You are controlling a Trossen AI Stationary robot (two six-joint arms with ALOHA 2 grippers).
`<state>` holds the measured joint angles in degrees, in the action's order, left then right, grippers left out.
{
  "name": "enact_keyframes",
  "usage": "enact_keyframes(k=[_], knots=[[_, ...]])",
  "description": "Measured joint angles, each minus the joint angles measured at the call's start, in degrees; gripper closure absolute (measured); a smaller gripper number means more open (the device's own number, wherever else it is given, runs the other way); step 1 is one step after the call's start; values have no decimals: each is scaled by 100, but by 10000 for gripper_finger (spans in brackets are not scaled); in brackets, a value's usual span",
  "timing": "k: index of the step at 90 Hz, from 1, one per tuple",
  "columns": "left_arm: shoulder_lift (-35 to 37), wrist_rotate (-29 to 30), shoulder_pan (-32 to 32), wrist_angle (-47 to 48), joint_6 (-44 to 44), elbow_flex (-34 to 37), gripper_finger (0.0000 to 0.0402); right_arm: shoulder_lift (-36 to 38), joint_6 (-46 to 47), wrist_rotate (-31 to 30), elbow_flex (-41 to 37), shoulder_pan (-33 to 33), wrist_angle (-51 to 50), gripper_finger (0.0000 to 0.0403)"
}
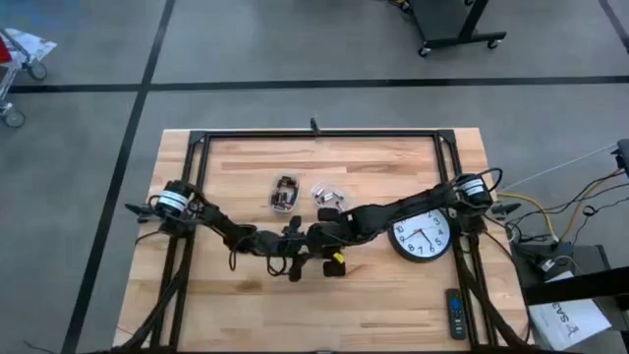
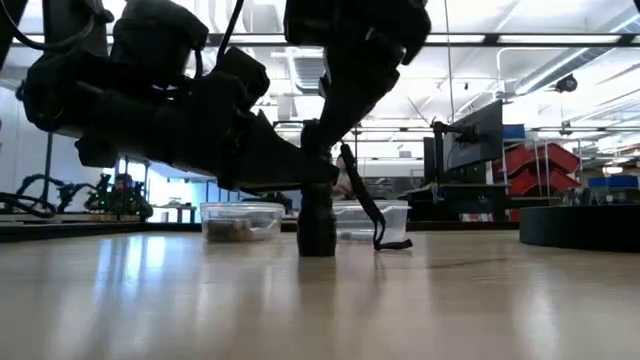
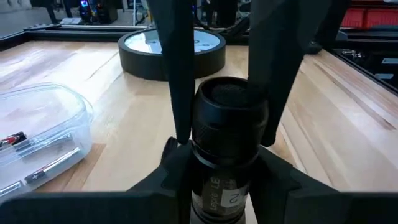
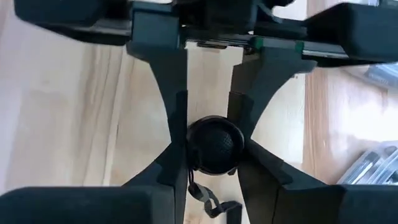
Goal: Insert battery
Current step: Open the black flashlight cover
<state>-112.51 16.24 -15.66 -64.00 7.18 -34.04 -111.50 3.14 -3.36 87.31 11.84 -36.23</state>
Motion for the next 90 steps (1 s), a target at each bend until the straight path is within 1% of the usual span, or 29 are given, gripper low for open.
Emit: enact_keyframes(k=[7,14,30,39,49,68,81,90], knots=[[0,-16,0,-1,3,0,308,9,71,14,11,-7,-13,315],[0,-36,0,-1,7,2,308,22,329,25,45,-7,-39,313],[-2,-55,2,8,20,-4,308,27,786,81,194,2,-116,243],[-2,-55,2,10,22,-4,308,44,855,79,236,2,-76,231],[-2,-53,2,10,20,-4,308,46,876,52,236,2,-91,249],[-2,-49,2,10,15,-4,308,79,883,15,166,-4,-62,325],[-2,-47,2,12,13,-4,306,105,867,13,22,-4,12,326],[-2,-43,2,13,9,-4,307,109,664,36,-30,-4,25,326]])
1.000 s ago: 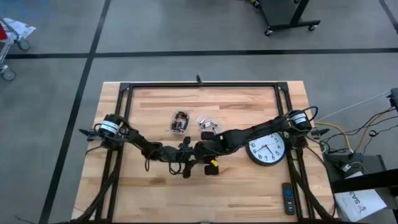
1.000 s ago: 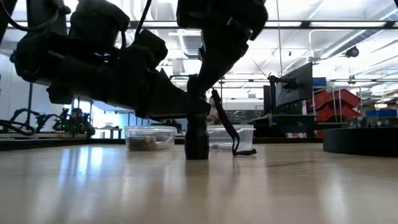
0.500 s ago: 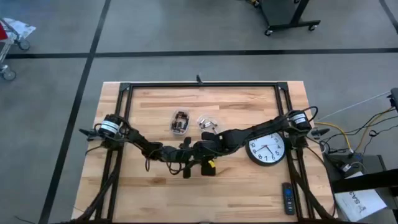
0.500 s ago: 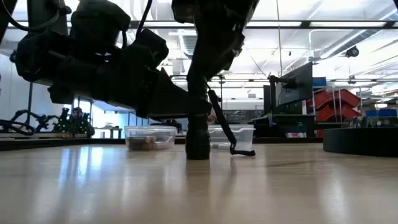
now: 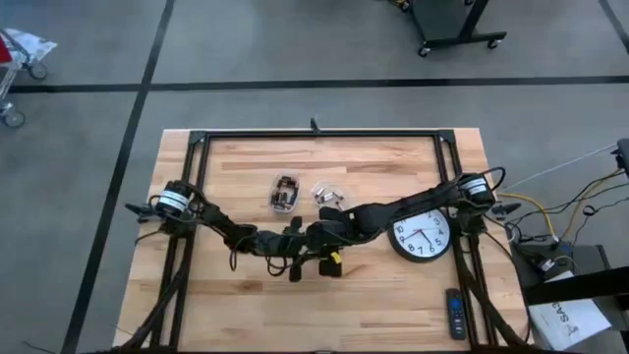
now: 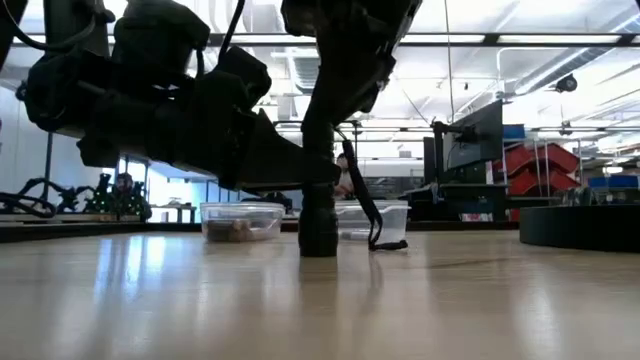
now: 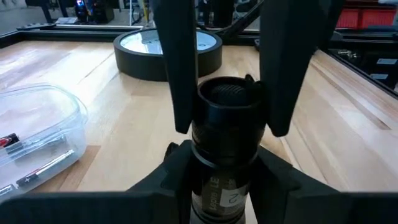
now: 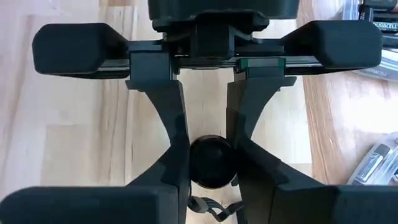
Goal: Insert battery
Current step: Open the black flashlight cover
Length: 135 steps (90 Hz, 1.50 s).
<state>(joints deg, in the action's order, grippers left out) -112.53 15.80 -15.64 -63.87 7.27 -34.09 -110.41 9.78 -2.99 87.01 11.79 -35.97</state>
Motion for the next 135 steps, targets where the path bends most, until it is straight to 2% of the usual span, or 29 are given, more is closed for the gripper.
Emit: enact_keyframes(k=[22,45,55,69,84,93,115,135], knots=[[0,14,-2,6,-20,-2,306,-2,-1205,249,-90,-34,58,326],[0,6,-2,6,-58,-2,305,-16,-3354,513,-112,-96,225,325],[0,8,-2,6,-59,0,305,23,-3573,508,-131,-92,336,325],[0,8,0,3,-62,0,304,121,-2689,484,-52,-92,323,319],[0,35,1,-3,-59,9,303,168,-278,238,262,-96,-158,301],[1,51,2,-3,-59,9,302,159,584,238,305,-96,-379,280],[0,53,2,-3,-55,9,301,75,1480,142,299,-85,-215,223],[0,51,2,2,-40,7,301,-94,1628,93,294,-94,-248,188]])
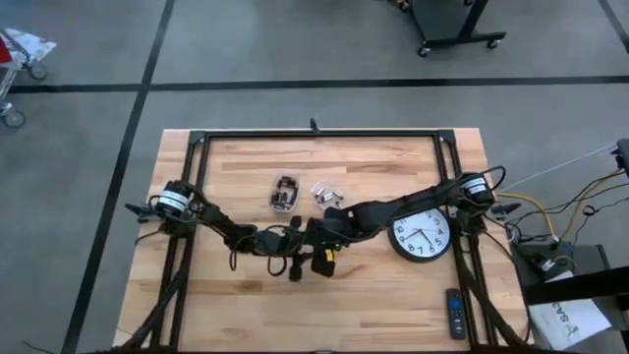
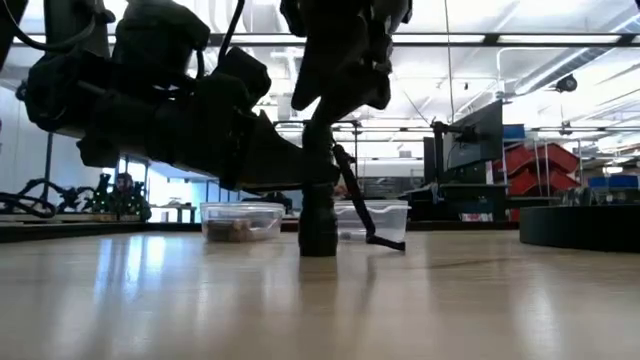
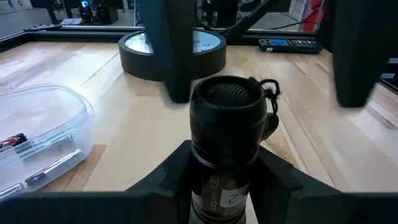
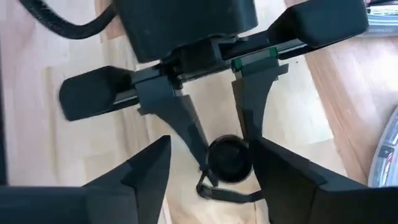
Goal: Insert battery
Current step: Open the black flashlight cover
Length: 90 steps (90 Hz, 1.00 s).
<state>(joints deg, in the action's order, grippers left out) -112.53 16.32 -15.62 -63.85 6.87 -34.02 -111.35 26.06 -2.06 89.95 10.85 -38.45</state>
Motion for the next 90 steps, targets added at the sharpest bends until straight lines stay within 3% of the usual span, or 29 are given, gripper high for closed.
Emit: enact_keyframes(k=[32,60,82,90], knots=[[2,15,-2,6,4,-2,301,-9,34,-231,68,0,-192,183],[0,22,-2,6,6,-2,302,-109,250,-247,63,0,-174,236],[2,47,-2,10,33,-4,302,-171,115,-262,63,2,-130,304],[2,51,-2,15,28,-4,302,-170,-59,-263,63,2,-130,305]])
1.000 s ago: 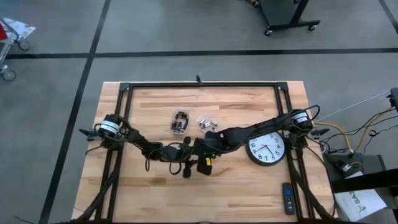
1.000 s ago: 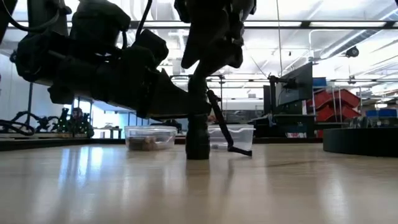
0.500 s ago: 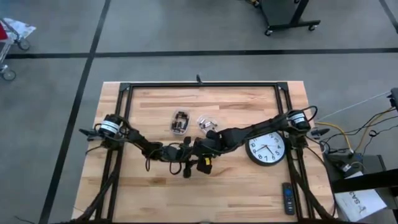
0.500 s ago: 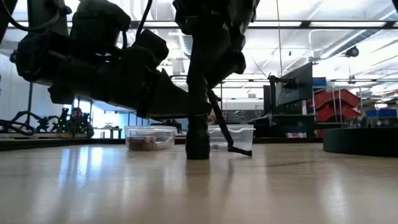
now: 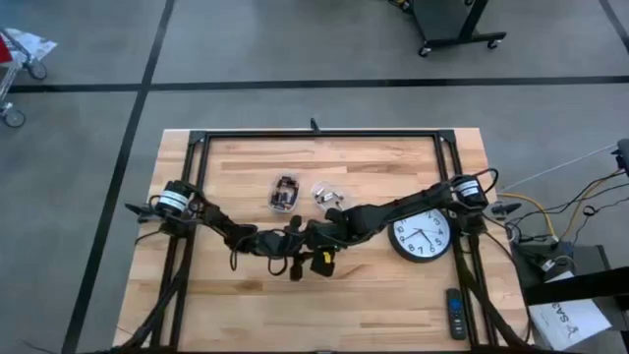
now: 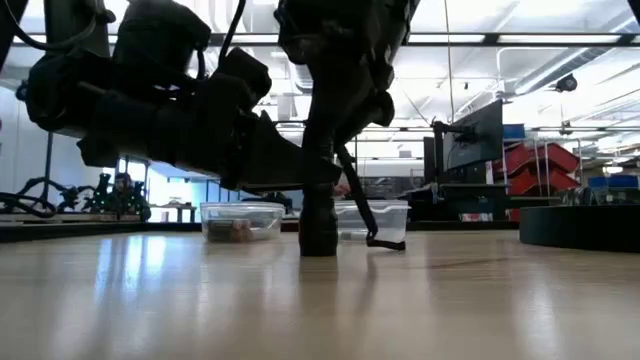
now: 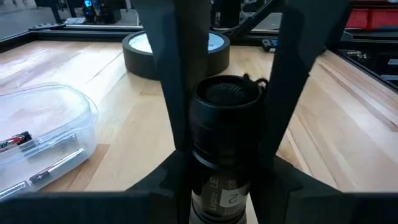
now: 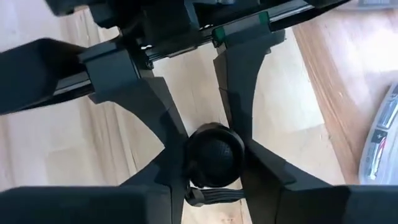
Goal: Insert battery
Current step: Open the black flashlight cover
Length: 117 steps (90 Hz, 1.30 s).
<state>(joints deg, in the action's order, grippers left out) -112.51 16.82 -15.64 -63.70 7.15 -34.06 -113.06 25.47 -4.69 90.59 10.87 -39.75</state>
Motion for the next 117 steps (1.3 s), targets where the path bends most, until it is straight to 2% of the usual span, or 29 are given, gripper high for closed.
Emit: enact_keyframes(k=[7,18,30,40,48,55,67,85,97,117], knots=[[0,4,0,6,-7,0,302,0,-164,6,0,-2,1,305],[0,2,0,7,-35,2,303,0,-912,33,0,-2,4,305],[0,19,-4,9,-64,2,302,2,-2636,398,0,-25,6,305],[0,14,-11,20,-133,0,301,2,-3866,459,-1,-24,17,307],[0,-4,-11,27,-148,-2,302,6,-4489,509,0,-24,13,309],[0,-7,-11,33,-148,-4,300,11,-4644,513,-1,-24,12,310],[0,-11,-7,33,-76,-4,298,11,-3949,455,3,-13,-28,301],[0,17,0,48,-1,0,300,11,-2107,490,105,7,-249,197],[0,29,0,51,-11,0,299,11,-889,514,154,9,-270,150],[0,60,0,52,-30,0,298,11,403,17,162,5,-169,124]])
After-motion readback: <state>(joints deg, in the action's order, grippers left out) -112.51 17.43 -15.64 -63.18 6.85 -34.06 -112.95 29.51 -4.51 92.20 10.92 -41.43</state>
